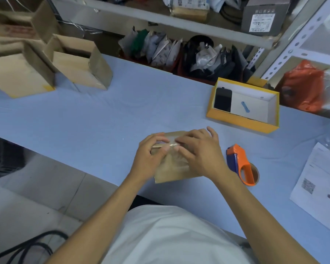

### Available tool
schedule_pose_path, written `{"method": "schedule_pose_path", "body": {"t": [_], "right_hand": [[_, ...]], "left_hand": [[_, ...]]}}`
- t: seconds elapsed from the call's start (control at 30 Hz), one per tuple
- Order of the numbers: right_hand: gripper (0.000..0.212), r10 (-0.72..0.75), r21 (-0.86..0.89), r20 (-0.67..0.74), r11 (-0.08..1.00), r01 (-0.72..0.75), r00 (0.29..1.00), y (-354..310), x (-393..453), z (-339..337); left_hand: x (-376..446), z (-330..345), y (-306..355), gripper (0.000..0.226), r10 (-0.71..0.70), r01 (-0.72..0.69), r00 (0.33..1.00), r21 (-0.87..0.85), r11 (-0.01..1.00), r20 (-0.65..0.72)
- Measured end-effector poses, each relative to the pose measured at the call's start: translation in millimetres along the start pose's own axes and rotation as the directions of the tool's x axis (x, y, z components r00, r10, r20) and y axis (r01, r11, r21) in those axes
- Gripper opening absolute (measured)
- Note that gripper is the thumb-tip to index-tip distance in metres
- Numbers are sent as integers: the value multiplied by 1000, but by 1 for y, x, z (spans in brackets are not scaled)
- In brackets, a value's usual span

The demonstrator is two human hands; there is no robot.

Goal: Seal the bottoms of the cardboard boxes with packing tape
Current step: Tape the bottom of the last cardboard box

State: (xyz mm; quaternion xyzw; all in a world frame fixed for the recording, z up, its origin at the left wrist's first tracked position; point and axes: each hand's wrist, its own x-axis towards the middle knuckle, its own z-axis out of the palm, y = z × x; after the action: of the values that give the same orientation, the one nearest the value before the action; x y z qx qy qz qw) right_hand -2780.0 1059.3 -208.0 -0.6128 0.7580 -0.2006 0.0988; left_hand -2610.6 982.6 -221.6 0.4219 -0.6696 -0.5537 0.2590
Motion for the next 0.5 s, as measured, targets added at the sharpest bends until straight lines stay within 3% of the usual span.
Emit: {"method": "schedule_pose_path", "body": {"t": [0.07,0.17,0.23,0.37,0.43,0.5], "right_hand": [[44,46,74,-48,996,-43,998,-8,1,8],[35,111,236,-57,967,-95,992,-8,9,10],[27,40,294,23,955,-45,999,2,12,8],[51,-66,274,256,962,-7,964,14,13,0],[43,-69,251,199,968,17,978,11,11,0],[30,-79,134,25,988,75,997,3,11,4]], "left_hand": [[5,4,-1,9,-9,8,1000,-59,998,-1],[18,5,-2,9,-31,35,999,-91,995,41],[23,-2,-4,17,-48,62,988,-89,994,148],[20,-20,-12,50,-46,49,909,4,999,414],[18,-24,-16,57,-43,59,900,-23,998,434],[18,-21,-15,53,-40,77,962,-128,989,269]]}}
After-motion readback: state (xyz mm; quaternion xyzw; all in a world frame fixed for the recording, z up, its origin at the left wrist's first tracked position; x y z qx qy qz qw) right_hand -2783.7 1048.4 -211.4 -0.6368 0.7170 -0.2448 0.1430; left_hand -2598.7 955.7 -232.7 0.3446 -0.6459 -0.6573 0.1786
